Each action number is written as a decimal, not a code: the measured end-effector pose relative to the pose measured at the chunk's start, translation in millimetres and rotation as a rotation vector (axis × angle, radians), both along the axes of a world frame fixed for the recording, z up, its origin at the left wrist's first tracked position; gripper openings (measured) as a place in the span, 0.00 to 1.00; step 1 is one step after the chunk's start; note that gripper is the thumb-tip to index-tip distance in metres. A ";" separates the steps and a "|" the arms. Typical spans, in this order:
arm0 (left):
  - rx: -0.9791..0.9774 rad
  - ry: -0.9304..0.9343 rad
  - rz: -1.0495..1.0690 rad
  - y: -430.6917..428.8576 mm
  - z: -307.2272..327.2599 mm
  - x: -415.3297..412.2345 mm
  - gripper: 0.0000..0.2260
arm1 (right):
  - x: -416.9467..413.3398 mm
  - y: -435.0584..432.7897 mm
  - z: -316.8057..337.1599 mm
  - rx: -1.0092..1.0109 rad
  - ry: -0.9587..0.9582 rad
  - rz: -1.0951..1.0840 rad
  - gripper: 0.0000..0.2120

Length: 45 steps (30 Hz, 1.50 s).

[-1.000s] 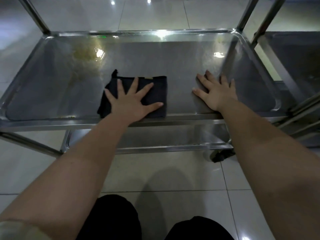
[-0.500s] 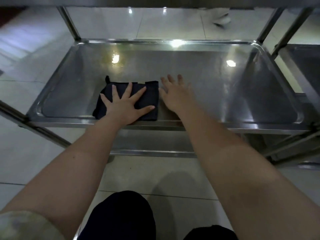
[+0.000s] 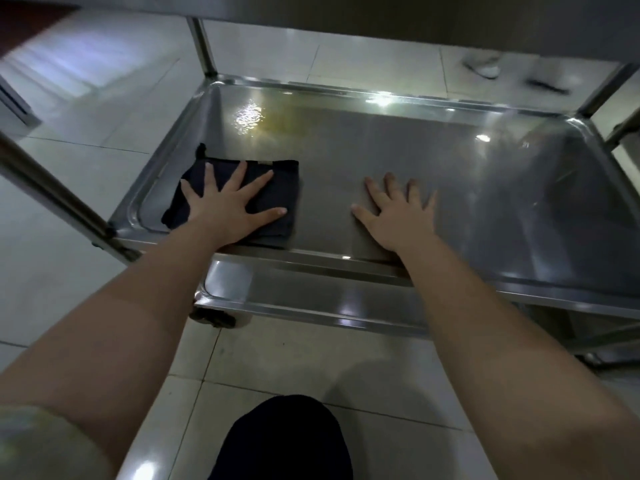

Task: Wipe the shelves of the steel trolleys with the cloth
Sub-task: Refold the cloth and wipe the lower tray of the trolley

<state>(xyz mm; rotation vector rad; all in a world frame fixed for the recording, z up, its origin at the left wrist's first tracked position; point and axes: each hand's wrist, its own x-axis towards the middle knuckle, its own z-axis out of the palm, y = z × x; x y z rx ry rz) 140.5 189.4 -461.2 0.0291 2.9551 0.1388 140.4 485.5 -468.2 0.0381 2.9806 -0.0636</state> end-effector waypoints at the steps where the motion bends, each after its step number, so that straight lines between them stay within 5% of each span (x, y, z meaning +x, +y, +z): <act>1: -0.005 0.004 -0.011 0.5 -0.1 -0.5 0.41 | -2.6 -4.3 1.7 0.024 -0.016 -0.021 0.33; 11: 0.040 -0.081 -0.033 -6.1 1.4 17.8 0.41 | -30.3 -60.5 10.4 -0.065 -0.048 -0.122 0.30; 16: 0.026 -0.047 -0.041 -18.0 -9.6 29.0 0.37 | -26.5 -58.0 7.2 -0.023 -0.014 0.001 0.31; 34: 0.040 -0.015 -0.130 -12.5 4.2 -155.0 0.40 | -38.2 -57.6 -11.2 0.006 0.059 0.036 0.33; 45: 0.010 0.039 -0.185 -5.7 -10.9 -1.1 0.38 | -52.8 -51.1 -0.5 0.062 0.003 0.051 0.31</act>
